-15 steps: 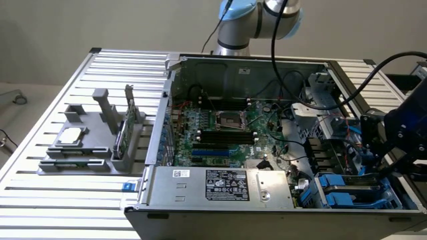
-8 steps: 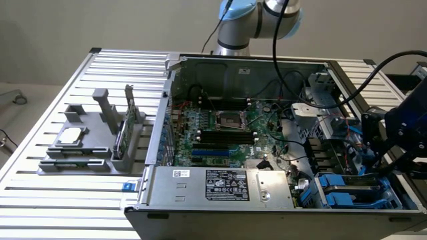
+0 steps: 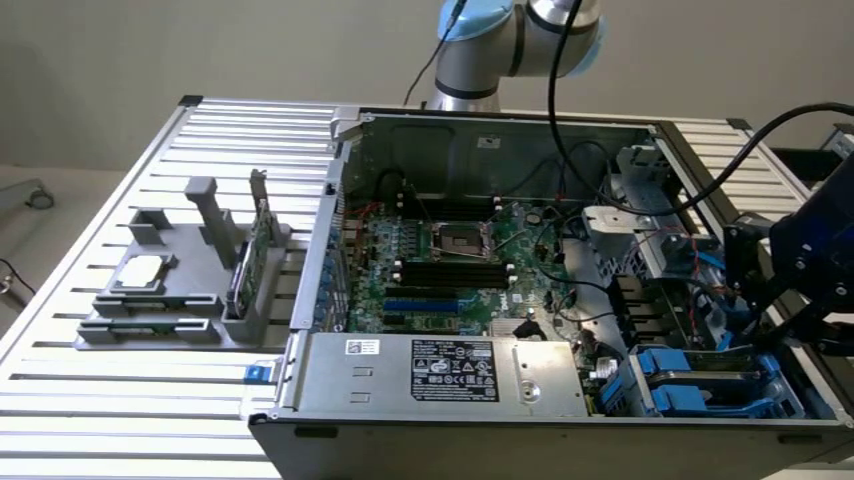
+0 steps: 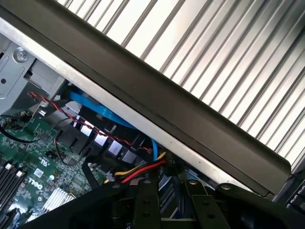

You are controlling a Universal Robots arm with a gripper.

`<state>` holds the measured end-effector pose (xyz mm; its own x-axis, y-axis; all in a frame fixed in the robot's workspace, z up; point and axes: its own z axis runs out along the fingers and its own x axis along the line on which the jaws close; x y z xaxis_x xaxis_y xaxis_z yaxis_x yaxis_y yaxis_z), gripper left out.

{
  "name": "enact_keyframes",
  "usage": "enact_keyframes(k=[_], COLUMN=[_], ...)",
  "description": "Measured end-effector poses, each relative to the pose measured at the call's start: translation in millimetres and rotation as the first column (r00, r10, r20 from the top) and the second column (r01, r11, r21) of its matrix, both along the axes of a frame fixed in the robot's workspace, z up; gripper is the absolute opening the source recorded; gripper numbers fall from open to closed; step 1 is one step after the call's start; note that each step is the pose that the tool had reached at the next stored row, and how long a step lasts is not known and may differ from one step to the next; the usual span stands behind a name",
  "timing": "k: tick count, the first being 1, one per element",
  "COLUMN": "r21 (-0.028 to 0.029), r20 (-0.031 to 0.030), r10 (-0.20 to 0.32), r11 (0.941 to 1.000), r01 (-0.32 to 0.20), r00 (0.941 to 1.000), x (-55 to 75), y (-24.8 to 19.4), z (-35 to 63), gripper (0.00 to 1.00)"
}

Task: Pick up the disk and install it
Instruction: 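Insert the first disk wire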

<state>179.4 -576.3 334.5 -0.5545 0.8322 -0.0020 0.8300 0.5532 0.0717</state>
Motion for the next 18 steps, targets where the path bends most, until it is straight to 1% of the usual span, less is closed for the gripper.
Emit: enact_keyframes(k=[3,8,13,14,18], r21=[-0.0004,0.0008,0.0019,0.0019,0.0023], r20=[-0.0055,-0.0133,-0.0269,-0.0282,-0.0287], r10=[-0.001,-0.002,-0.004,-0.004,-0.004], r11=[1.0000,1.0000,1.0000,1.0000,1.0000], r01=[0.001,0.002,0.004,0.004,0.004], r00=[1.0000,0.9999,0.9996,0.9996,0.9996], x=[0.3,0.3,0.5,0.5,0.6], y=[1.7,4.2,4.8,4.8,4.8], z=[-0.1,-0.2,0.0,0.4,6.4], gripper=[0.27,0.27,0.27,0.27,0.27])
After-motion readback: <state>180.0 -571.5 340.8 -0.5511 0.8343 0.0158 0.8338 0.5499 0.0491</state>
